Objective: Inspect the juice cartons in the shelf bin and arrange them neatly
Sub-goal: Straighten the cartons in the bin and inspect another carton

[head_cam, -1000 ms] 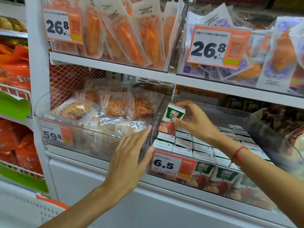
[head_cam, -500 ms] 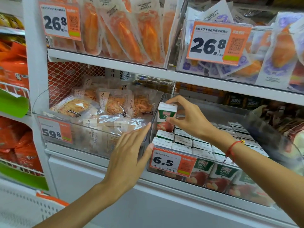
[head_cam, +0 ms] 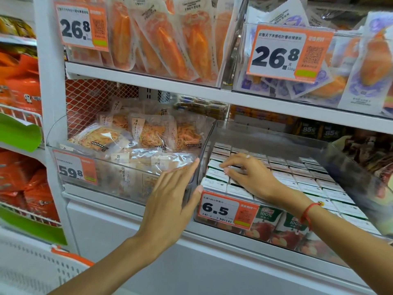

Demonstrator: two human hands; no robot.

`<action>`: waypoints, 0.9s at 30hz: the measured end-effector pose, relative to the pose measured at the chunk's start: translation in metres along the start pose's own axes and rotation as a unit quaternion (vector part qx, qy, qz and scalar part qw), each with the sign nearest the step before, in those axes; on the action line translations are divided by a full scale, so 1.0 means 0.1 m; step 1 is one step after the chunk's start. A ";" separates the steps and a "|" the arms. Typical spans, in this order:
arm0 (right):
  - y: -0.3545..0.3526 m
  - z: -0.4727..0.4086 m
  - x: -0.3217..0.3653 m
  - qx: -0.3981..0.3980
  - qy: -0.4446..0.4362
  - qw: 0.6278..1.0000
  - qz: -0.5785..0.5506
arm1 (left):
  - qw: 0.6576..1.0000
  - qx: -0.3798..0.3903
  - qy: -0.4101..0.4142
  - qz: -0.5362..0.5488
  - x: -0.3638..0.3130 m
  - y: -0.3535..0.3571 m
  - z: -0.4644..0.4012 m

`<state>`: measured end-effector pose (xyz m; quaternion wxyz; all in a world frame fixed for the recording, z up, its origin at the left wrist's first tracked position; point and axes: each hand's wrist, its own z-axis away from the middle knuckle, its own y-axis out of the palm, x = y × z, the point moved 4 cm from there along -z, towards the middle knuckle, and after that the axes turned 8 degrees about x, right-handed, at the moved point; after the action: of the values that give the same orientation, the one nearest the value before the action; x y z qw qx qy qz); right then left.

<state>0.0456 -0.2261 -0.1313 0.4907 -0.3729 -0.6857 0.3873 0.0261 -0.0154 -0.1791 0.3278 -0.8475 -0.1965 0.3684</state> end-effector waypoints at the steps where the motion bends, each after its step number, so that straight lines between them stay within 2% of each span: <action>1: 0.01 0.01 -0.01 0.013 0.001 1.000 -0.012 | 1.000 -0.001 0.000 0.001 0.00 0.00 0.00; 8: -0.17 -0.25 -0.02 0.073 0.000 0.997 -0.011 | 1.000 -0.007 0.003 0.014 0.01 0.01 0.00; 14: -0.19 -0.55 -0.03 0.135 0.051 0.989 0.041 | 1.000 -0.013 0.009 0.009 0.01 0.02 0.00; 22: -0.06 -0.42 0.09 0.111 -0.057 0.991 0.037 | 1.000 -0.015 0.010 0.005 0.00 0.02 0.00; 27: -0.06 -0.36 0.09 0.131 -0.057 0.990 0.000 | 1.000 -0.013 0.008 0.003 0.00 0.02 0.00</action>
<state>0.0775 -0.2147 -0.1143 0.4951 -0.2826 -0.6559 0.4948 0.0259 -0.0164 -0.1802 0.3177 -0.8552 -0.1962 0.3596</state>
